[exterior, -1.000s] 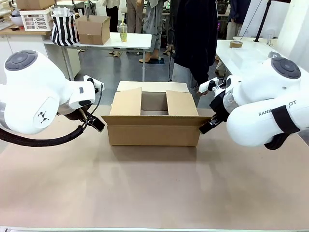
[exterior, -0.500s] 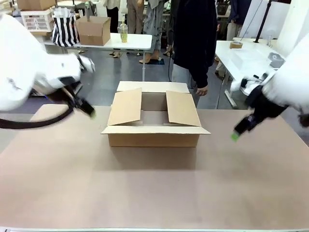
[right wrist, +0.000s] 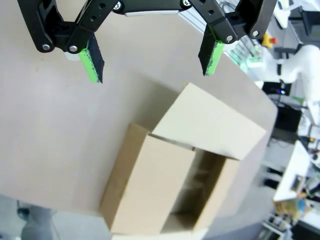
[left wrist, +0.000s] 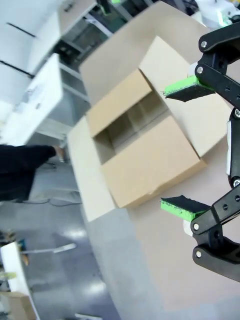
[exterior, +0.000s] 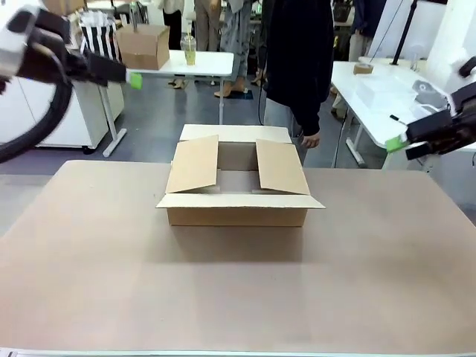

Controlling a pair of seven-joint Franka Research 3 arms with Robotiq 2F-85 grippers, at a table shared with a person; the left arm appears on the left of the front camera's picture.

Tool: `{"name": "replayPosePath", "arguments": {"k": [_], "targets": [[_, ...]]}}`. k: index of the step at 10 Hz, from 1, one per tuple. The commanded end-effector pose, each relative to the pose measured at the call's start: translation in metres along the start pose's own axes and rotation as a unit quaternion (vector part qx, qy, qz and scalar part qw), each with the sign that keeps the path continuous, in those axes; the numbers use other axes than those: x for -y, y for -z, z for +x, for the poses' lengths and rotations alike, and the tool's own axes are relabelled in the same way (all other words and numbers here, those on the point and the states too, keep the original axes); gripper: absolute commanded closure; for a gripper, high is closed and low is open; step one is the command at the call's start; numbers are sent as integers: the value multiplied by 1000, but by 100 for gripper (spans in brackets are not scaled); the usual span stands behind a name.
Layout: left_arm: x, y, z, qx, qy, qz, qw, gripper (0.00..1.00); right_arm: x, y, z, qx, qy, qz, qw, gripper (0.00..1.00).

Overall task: Pack the gift set into the box.
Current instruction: Place both hands on the side flaps of the Package Box and spread them outward.

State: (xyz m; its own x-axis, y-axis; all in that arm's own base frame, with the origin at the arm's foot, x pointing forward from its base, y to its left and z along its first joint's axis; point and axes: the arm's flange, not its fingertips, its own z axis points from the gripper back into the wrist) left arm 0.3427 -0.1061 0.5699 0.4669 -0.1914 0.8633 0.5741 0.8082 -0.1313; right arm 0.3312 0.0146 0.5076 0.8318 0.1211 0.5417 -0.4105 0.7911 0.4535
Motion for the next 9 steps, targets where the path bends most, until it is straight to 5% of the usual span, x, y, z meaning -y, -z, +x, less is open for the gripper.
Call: {"name": "replayPosePath", "arguments": {"k": [1, 2, 4, 5, 6, 8, 9], "targets": [[1, 8, -8, -53, 21, 22, 998, 0, 2, -9, 1, 18, 13, 12, 1000, 0], [0, 0, 0, 0, 0, 0, 1000, 0, 1, -3, 4, 14, 16, 73, 997, 0], [-3, 20, -8, -78, -60, -185, 978, 0, 3, 8, 24, 23, 101, 208, 973, 0], [-11, 22, -10, -62, -155, -290, 943, 0, 2, 10, 38, -4, 198, 310, 930, 0], [-22, 22, -14, -40, -216, -317, 923, 0, 5, 12, 46, -40, 249, 374, 892, 0], [-40, 21, -20, 25, -264, -395, 880, 0, 13, 17, 52, -42, 279, 427, 859, 0], [-45, 23, -21, 35, -274, -392, 878, 0, 15, 21, 53, -38, 288, 418, 861, 0]]}}
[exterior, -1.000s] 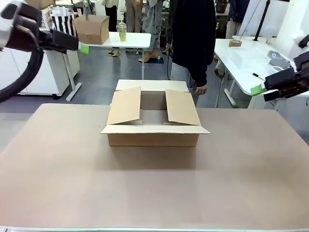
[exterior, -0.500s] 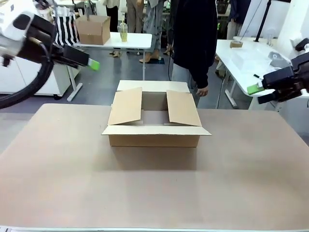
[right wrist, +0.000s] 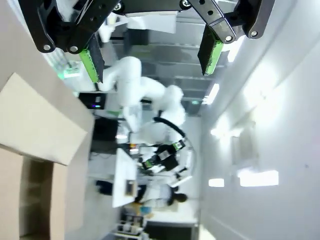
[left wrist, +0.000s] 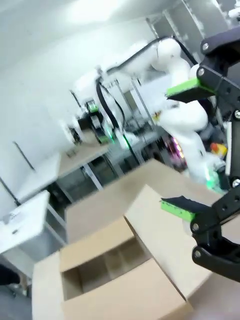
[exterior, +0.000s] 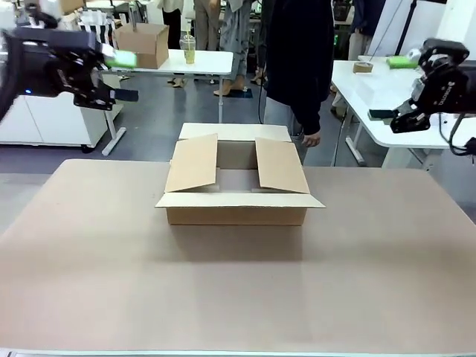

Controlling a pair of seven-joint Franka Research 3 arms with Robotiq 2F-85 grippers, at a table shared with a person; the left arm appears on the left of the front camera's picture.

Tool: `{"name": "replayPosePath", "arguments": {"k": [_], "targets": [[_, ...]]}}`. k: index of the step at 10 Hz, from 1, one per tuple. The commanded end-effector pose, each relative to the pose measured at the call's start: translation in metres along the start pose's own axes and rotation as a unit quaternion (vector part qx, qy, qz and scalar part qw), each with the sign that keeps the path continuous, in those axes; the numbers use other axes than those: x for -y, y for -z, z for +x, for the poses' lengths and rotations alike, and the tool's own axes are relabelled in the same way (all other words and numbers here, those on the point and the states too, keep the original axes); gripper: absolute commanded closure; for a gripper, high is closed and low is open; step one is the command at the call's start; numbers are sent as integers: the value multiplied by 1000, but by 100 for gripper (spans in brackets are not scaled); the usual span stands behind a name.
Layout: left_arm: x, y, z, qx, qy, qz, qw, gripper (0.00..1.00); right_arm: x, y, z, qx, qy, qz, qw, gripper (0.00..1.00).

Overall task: Pack the gift set into the box.
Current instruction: Place both hands on the side flaps of the Package Box and spread them outward.

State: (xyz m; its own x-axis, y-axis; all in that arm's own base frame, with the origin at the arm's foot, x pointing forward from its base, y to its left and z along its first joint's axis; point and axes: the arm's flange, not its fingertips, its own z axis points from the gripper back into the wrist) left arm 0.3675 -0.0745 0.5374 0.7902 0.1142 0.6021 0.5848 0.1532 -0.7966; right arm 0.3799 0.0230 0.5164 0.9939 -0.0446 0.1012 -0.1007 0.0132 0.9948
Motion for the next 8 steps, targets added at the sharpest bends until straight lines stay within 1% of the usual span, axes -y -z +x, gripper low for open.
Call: {"name": "replayPosePath", "arguments": {"k": [1, 2, 8], "targets": [[-6, 7, 7, 35, -4, 19, 999, 0, 8, 4, 9, 31, 17, -50, 998, 0], [0, 0, 0, 0, 0, 0, 1000, 0, 0, 0, 0, 0, 0, 0, 1000, 0], [0, 0, 0, 0, 0, 0, 1000, 0, 0, 0, 0, 0, 0, 0, 1000, 0]]}}
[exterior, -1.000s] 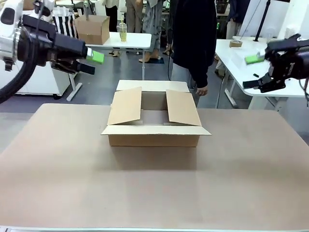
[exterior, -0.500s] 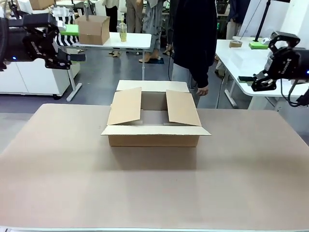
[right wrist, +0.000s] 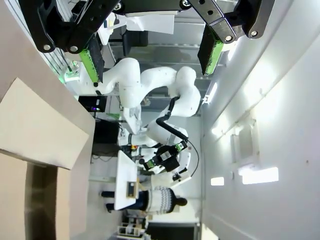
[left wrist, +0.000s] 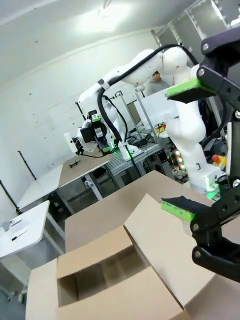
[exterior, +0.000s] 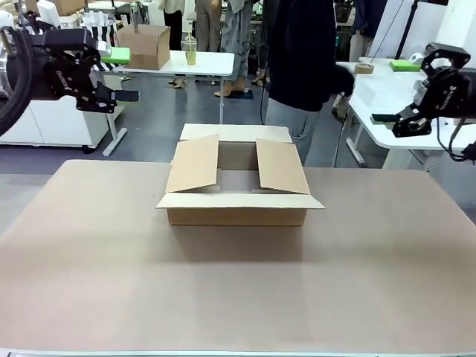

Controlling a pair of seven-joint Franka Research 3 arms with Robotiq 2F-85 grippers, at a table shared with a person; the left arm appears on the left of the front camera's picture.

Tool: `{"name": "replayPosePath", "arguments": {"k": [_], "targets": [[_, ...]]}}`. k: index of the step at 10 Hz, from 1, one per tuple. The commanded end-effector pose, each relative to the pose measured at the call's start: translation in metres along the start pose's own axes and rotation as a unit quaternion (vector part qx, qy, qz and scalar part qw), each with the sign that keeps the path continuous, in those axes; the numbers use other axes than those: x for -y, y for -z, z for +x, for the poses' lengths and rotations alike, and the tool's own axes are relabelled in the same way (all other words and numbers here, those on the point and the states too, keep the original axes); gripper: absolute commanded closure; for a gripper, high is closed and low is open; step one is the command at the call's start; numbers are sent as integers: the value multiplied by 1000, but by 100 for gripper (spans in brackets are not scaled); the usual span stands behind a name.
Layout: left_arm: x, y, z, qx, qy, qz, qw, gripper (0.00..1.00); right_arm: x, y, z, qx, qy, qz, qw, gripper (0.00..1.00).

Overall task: Pack the gift set into the box.
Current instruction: Place both hands on the side flaps of the Package Box and spread them outward.

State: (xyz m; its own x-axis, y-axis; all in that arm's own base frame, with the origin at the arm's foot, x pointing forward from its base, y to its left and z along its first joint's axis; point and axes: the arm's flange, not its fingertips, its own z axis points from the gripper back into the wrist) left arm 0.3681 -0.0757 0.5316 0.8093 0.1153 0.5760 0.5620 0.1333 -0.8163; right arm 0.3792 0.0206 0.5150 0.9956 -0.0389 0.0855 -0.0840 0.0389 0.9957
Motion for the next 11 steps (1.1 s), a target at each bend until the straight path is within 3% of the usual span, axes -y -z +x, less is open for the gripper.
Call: {"name": "replayPosePath", "arguments": {"k": [1, 8, 10, 11], "targets": [[5, -1, 3, 2, 16, 8, 1000, 0, -1, 2, 1, 3, -8, 13, 1000, 0], [3, -3, 2, -8, 6, 20, 1000, 0, -1, 2, 1, 3, -8, 13, 1000, 0], [18, 23, 35, -10, -21, 140, 990, 0, -1, 2, 1, 3, -8, 13, 1000, 0], [15, 48, 53, -43, -40, 173, 983, 0, -1, 2, 1, 3, -8, 13, 1000, 0]]}}
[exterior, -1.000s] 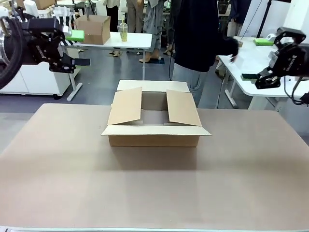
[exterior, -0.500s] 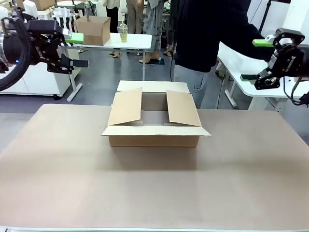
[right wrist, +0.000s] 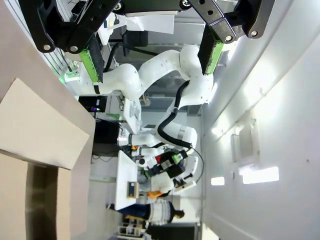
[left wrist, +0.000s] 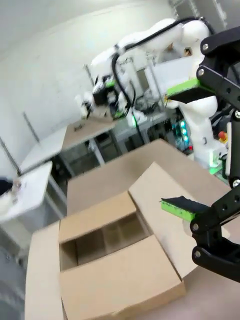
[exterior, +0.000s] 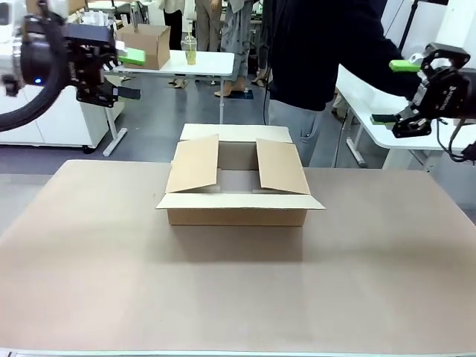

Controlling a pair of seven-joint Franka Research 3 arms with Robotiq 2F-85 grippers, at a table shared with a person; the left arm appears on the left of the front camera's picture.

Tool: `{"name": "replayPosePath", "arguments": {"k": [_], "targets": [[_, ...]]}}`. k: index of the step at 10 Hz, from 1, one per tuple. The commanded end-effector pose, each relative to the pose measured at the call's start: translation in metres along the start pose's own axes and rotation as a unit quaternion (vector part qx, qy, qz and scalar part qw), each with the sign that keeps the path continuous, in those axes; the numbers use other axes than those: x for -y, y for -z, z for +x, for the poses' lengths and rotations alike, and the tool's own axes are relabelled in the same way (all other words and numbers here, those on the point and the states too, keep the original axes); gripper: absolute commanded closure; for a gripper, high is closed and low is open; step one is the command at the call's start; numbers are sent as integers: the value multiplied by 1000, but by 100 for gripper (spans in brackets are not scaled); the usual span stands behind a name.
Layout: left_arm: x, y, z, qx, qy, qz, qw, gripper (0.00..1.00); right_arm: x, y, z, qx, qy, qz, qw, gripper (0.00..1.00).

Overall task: Pack the gift set into the box.
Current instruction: Place both hands on the side flaps of the Package Box and spread them outward.

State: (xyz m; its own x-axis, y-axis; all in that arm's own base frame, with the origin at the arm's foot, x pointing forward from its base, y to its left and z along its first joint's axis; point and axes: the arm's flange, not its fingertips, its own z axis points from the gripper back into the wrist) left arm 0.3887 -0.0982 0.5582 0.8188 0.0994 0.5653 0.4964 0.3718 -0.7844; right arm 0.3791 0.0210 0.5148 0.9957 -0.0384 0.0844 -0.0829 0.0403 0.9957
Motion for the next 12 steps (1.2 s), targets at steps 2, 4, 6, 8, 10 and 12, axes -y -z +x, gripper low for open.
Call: {"name": "replayPosePath", "arguments": {"k": [2, 4, 6, 8, 10, 12], "targets": [[-3, 67, 47, -91, -44, 146, 984, 0, -2, 2, 1, 3, -8, 14, 1000, 0], [-15, 113, 61, -117, -10, 275, 954, 0, -2, 2, 1, 3, -8, 14, 1000, 0], [-27, 154, 67, -170, 5, 324, 931, 0, -2, 2, 1, 3, -8, 14, 1000, 0], [-41, 198, 64, -209, 25, 358, 910, 0, -2, 2, 1, 3, -8, 14, 1000, 0], [-63, 242, 60, -234, 67, 416, 876, 0, -2, 2, 1, 3, -8, 14, 1000, 0], [-73, 279, 58, -233, 102, 472, 844, 0, -2, 2, 1, 3, -8, 14, 1000, 0]]}}
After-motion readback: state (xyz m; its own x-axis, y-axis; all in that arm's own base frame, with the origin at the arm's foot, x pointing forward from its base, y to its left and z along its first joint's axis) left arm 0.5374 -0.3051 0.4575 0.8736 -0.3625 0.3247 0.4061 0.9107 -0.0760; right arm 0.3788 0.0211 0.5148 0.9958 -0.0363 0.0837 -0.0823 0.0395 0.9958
